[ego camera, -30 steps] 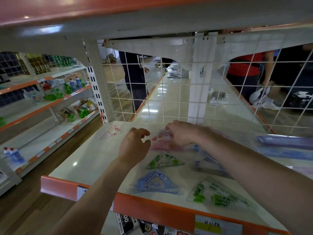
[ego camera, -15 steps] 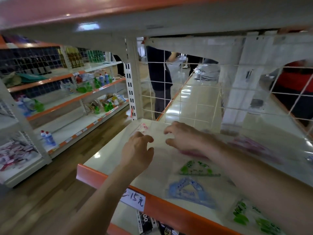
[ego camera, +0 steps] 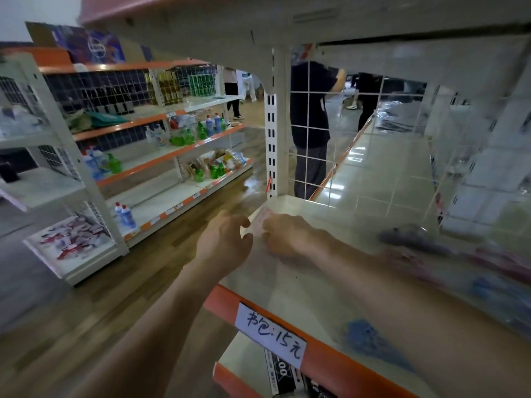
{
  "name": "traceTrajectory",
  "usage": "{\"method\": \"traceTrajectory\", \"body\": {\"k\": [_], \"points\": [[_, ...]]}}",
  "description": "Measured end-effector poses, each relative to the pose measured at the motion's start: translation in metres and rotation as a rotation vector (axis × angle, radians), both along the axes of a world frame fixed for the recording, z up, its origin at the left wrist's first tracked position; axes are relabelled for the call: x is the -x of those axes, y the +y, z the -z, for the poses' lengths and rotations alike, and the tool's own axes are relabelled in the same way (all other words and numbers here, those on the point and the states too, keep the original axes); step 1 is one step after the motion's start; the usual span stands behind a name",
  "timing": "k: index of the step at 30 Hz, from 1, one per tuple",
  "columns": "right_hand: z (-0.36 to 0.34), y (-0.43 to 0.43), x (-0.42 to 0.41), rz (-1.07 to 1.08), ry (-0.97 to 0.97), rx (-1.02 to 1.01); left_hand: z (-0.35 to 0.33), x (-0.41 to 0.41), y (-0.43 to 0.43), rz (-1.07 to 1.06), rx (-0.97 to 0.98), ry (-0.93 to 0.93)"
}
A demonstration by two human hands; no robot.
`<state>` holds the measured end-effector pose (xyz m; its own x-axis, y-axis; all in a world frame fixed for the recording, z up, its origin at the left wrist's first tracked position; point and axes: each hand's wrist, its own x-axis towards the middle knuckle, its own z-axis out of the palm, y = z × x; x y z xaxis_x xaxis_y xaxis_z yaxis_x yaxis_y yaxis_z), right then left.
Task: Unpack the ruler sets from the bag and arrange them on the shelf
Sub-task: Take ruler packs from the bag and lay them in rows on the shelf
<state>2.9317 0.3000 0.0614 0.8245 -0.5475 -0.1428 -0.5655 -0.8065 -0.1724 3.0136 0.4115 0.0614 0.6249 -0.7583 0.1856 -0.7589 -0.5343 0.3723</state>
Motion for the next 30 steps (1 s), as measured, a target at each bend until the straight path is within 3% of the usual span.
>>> {"method": "traceTrajectory", "body": {"k": [4,7,12,18,25,30], "points": [[-0.007,0.013,0.002,-0.148,-0.096,-0.037,0.001,-0.018,-0.017,-0.074,-0.124,-0.002],[-0.010,0.013,0.002,-0.222,-0.101,-0.060,0.003,-0.026,-0.024,-0.131,-0.208,0.175],[-0.002,0.016,-0.010,-0.231,-0.070,-0.111,0.009,-0.043,-0.026,-0.198,0.007,0.565],[0.000,0.020,-0.007,-0.258,-0.183,-0.206,-0.007,-0.042,-0.018,-0.222,0.213,0.700],[-0.023,0.008,0.035,-0.029,-0.447,-0.291,-0.029,-0.004,-0.023,-0.093,0.304,0.778],[-0.037,-0.001,0.080,0.039,-0.408,-0.206,-0.030,0.031,-0.035,-0.025,0.365,1.020]]}}
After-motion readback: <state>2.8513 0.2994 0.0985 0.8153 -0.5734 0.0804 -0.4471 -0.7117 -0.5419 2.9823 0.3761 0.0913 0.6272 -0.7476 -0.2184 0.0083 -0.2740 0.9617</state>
